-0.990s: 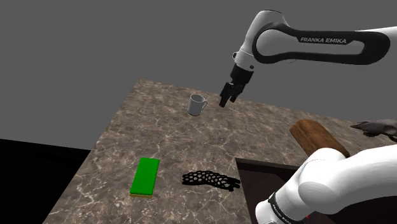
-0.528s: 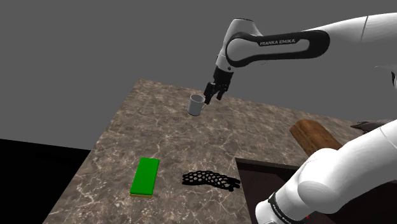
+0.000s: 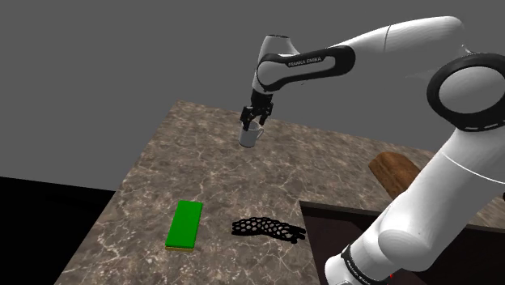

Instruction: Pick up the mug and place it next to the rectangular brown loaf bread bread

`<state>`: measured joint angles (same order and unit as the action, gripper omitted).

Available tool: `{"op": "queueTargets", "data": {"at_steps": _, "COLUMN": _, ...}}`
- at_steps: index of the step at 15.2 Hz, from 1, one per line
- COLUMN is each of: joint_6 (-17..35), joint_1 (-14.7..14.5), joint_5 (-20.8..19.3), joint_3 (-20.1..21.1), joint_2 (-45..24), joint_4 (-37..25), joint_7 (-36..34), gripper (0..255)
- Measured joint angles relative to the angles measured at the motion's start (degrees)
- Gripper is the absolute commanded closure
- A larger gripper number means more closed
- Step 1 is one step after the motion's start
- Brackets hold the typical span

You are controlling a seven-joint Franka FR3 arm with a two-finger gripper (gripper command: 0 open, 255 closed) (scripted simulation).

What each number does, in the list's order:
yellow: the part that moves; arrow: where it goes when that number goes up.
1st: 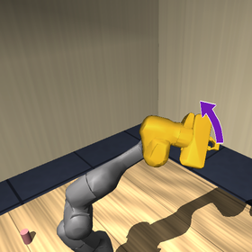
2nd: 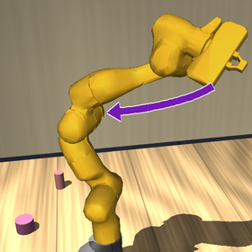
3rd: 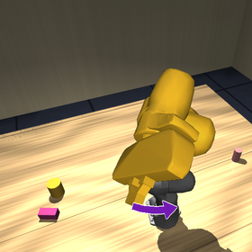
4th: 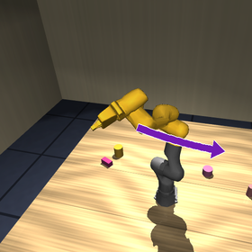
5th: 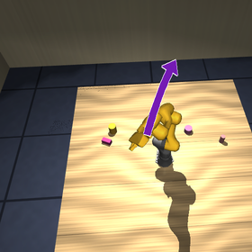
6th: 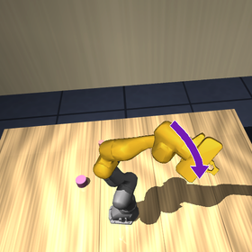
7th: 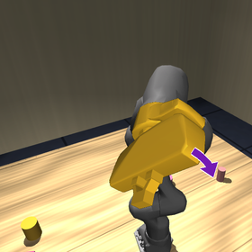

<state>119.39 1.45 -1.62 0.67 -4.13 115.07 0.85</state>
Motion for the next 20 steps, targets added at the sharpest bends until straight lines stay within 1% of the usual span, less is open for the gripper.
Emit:
{"op": "queueTargets", "data": {"at_steps": 4, "joint_6": 0.97, "joint_1": 0.13, "joint_5": -2.00, "joint_3": -0.58, "joint_2": -8.90, "joint_4": -7.61, "joint_7": -1.68, "gripper": 0}}
{"op": "queueTargets", "data": {"at_steps": 5, "joint_6": 0.56, "joint_1": 0.03, "joint_5": -2.27, "joint_3": -0.64, "joint_2": -10.52, "joint_4": -9.51, "joint_7": -2.07, "gripper": 0}}
{"op": "queueTargets", "data": {"at_steps": 6, "joint_6": 0.68, "joint_1": 0.00, "joint_5": -2.41, "joint_3": -0.69, "joint_2": -11.30, "joint_4": -10.14, "joint_7": -2.22, "gripper": 0}}
{"op": "queueTargets", "data": {"at_steps": 12, "joint_6": 4.58, "joint_1": 0.09, "joint_5": -2.69, "joint_3": -0.84, "joint_2": -13.59, "joint_4": -8.52, "joint_7": -2.47, "gripper": 0}}
{"op": "queueTargets", "data": {"at_steps": 19, "joint_6": 5.26, "joint_1": 0.17, "joint_5": -2.71, "joint_3": -0.89, "joint_2": -14.26, "joint_4": -8.53, "joint_7": -2.41, "gripper": 0}}
{"op": "queueTargets", "data": {"at_steps": 20, "joint_6": 5.26, "joint_1": 0.17, "joint_5": -2.71, "joint_3": -0.89, "joint_2": -14.26, "joint_4": -8.53, "joint_7": -2.41, "gripper": 255}}
